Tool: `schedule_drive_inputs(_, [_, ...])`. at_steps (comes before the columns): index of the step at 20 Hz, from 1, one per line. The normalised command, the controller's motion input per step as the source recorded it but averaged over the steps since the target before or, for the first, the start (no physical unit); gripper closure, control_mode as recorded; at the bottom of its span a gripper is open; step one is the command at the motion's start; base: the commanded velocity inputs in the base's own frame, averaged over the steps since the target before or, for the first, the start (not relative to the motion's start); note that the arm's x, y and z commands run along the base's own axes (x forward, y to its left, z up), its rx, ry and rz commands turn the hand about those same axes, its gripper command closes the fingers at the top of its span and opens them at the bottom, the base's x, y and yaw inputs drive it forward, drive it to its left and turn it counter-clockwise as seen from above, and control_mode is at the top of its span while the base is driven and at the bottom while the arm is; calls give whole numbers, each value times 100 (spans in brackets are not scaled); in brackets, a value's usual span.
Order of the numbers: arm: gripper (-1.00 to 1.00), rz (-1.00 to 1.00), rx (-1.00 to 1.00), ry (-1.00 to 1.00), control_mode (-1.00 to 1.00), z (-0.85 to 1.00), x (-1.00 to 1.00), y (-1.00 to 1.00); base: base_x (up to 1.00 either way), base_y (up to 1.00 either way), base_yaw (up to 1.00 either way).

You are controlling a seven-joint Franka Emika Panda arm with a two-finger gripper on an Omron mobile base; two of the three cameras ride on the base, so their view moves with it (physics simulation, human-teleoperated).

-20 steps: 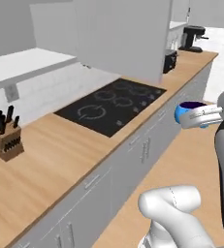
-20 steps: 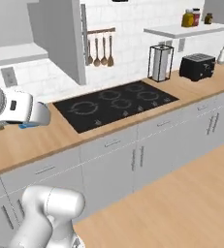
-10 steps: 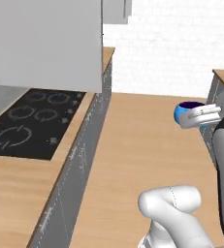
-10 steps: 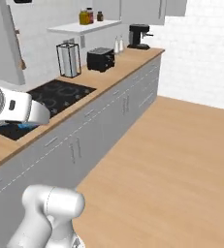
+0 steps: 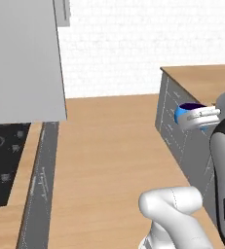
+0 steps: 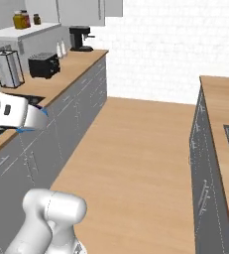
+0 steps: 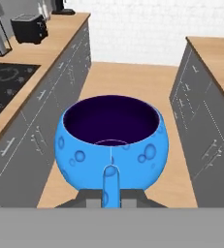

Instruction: Gather all objects into one cabinet and sort the glasses and bowls to opposite sides.

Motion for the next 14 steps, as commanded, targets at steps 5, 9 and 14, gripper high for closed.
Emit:
schedule_drive_inputs(5, [100, 0, 0, 0, 100, 0, 0, 0, 100, -13, -10])
schedule_drive_inputs(9, [100, 0, 0, 0, 100, 0, 0, 0, 100, -17, -11])
schedule_drive_inputs(14, [100, 0, 0, 0, 100, 0, 0, 0, 100, -12, -8])
